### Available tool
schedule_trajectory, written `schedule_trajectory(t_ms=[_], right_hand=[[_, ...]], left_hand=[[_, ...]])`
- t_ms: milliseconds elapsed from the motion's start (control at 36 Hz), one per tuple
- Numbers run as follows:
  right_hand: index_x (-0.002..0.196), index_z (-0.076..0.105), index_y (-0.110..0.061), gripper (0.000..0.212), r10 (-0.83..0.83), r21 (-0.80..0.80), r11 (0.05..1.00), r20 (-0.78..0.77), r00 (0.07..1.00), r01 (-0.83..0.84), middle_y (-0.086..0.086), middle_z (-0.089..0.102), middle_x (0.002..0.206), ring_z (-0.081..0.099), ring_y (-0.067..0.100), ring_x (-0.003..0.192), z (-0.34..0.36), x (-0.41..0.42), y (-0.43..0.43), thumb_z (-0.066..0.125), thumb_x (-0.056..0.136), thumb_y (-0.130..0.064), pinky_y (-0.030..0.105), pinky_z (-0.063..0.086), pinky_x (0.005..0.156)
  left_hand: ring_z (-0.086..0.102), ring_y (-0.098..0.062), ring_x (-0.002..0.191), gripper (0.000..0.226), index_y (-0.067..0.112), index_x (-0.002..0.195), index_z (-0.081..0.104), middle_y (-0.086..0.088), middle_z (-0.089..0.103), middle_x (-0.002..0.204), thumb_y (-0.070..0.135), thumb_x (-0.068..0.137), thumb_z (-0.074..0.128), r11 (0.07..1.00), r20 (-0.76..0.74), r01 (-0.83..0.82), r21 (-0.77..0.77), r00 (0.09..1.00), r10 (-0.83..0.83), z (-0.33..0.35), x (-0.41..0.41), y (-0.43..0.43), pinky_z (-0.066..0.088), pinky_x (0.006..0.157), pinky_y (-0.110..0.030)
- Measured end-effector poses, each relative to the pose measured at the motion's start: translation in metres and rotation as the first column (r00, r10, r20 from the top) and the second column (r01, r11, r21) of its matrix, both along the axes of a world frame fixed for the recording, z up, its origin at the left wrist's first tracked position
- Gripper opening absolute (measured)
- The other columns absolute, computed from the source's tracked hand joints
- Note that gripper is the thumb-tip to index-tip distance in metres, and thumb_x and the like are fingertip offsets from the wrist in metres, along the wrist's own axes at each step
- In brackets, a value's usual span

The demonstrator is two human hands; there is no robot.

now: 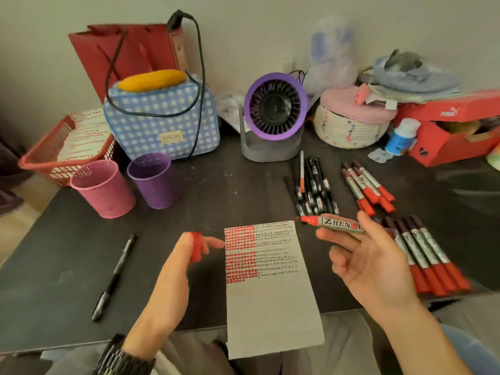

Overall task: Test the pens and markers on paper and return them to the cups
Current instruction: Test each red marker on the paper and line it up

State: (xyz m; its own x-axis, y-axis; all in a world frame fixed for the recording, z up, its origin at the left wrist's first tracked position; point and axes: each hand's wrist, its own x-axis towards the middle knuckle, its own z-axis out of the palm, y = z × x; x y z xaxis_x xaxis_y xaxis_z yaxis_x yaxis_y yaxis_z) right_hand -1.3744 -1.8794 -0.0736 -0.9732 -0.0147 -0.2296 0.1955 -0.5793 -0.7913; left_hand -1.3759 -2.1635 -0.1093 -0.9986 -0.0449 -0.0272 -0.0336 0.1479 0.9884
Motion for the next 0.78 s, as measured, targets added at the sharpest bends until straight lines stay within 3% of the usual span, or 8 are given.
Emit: schedule_trajectory(t_ms=[111,194,333,444,583,778], right_hand=[[0.099,0.081,-0.013,0.038,-0.066,0.062,0.996,-0.041,0.997,0.068,0.021,0.075,0.096,0.054,0.014,0.048,0.012,0.010,0.022,0.059,0.085,-0.040,0.022,0.043,0.040],[0.095,0.074,-0.012,0.030,-0.149,0.072,0.985,-0.071,0.986,0.154,0.023,0.074,0.095,0.052,0.015,0.046,0.018,0.018,0.037,0.060,0.086,-0.037,0.023,0.042,0.040],[0.084,0.070,-0.019,0.018,-0.245,0.083,0.964,-0.104,0.964,0.254,0.022,0.073,0.086,0.049,0.016,0.044,0.020,0.035,0.055,0.067,0.081,-0.036,0.024,0.039,0.038],[0.079,0.074,-0.022,0.019,-0.260,0.095,0.958,-0.116,0.959,0.272,0.022,0.071,0.080,0.049,0.017,0.042,0.013,0.048,0.063,0.068,0.078,-0.040,0.025,0.038,0.036],[0.080,0.074,-0.023,0.018,-0.237,0.137,0.957,-0.136,0.962,0.255,0.022,0.071,0.076,0.050,0.017,0.040,0.004,0.056,0.065,0.077,0.080,-0.041,0.022,0.038,0.038],[0.085,0.073,-0.019,0.058,-0.197,0.171,0.961,-0.136,0.971,0.219,0.022,0.071,0.079,0.051,0.017,0.043,-0.001,0.062,0.066,0.089,0.055,-0.067,0.025,0.040,0.039]], left_hand=[[0.064,-0.014,0.102,0.049,0.030,0.087,0.067,0.001,0.071,0.106,0.060,0.100,0.030,0.970,-0.075,0.181,-0.159,0.978,-0.195,0.028,-0.007,0.031,0.045,0.094,-0.037],[0.068,-0.013,0.097,0.037,0.033,0.102,0.068,0.007,0.073,0.098,0.057,0.103,0.039,0.929,-0.075,0.278,-0.246,0.949,-0.305,0.044,-0.010,0.061,0.054,0.085,-0.034],[0.071,-0.009,0.087,0.026,0.036,0.112,0.068,0.012,0.075,0.094,0.047,0.090,0.058,0.916,-0.074,0.344,-0.205,0.928,-0.365,0.048,-0.005,0.103,0.053,0.077,-0.016],[0.071,-0.017,0.079,0.027,0.040,0.109,0.063,-0.002,0.076,0.091,0.044,0.083,0.072,0.909,-0.075,0.399,-0.118,0.910,-0.409,0.041,-0.004,0.124,0.057,0.082,-0.032],[0.072,-0.018,0.084,0.026,0.037,0.108,0.065,0.001,0.076,0.093,0.048,0.086,0.074,0.895,-0.114,0.416,-0.160,0.893,-0.436,0.033,-0.007,0.135,0.059,0.084,-0.040],[0.073,-0.022,0.091,0.035,0.040,0.109,0.067,0.003,0.076,0.099,0.061,0.082,0.071,0.883,-0.121,0.445,-0.146,0.878,-0.463,0.030,-0.006,0.138,0.060,0.084,-0.042]])
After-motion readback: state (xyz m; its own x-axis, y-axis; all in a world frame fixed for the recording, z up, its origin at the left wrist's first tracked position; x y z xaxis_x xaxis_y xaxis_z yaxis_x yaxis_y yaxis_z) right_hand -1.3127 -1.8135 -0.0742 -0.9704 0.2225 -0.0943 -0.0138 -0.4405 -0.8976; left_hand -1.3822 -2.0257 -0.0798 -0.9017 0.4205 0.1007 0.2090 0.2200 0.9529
